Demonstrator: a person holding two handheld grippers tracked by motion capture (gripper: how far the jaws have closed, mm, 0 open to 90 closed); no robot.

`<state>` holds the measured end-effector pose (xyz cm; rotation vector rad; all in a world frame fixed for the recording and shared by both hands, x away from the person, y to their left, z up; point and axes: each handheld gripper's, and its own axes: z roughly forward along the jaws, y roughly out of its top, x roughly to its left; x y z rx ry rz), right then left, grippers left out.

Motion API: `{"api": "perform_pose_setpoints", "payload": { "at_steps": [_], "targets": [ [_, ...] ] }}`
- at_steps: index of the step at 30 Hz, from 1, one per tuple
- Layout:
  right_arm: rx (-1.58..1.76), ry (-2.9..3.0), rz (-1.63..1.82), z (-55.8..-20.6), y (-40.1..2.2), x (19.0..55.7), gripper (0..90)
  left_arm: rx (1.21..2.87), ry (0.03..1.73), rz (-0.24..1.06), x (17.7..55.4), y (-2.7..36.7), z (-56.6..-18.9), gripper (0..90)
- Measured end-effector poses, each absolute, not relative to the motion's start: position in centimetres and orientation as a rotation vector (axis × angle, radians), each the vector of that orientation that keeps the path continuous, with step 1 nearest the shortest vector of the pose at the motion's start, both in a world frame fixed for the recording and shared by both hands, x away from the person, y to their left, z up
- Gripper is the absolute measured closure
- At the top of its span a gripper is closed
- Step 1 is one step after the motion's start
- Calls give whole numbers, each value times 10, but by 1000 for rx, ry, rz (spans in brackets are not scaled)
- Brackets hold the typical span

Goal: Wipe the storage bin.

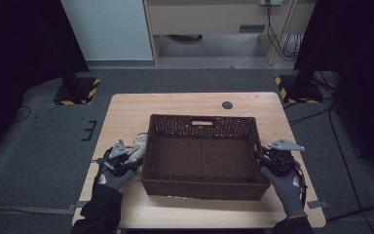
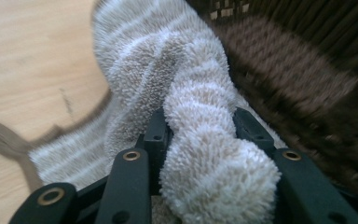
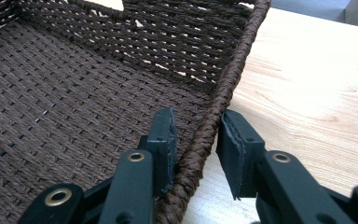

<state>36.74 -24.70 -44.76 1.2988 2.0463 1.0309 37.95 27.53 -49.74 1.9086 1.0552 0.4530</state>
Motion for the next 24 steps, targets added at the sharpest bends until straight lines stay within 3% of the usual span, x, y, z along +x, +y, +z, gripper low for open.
{"api": "perform_pose_setpoints", "payload": {
  "at_steps": [5,10,24],
  "targets": [
    [1304,2045,1029,-448,-245,364,670,1785,1004,499,356,284,-470,610],
    [1302,2043,1021,-448,-242,362,671,1779,942,506,341,279,-460,611],
    [1337,2015,1025,-449,-233,370,673,1761,945,499,369,281,-469,629]
  ]
}}
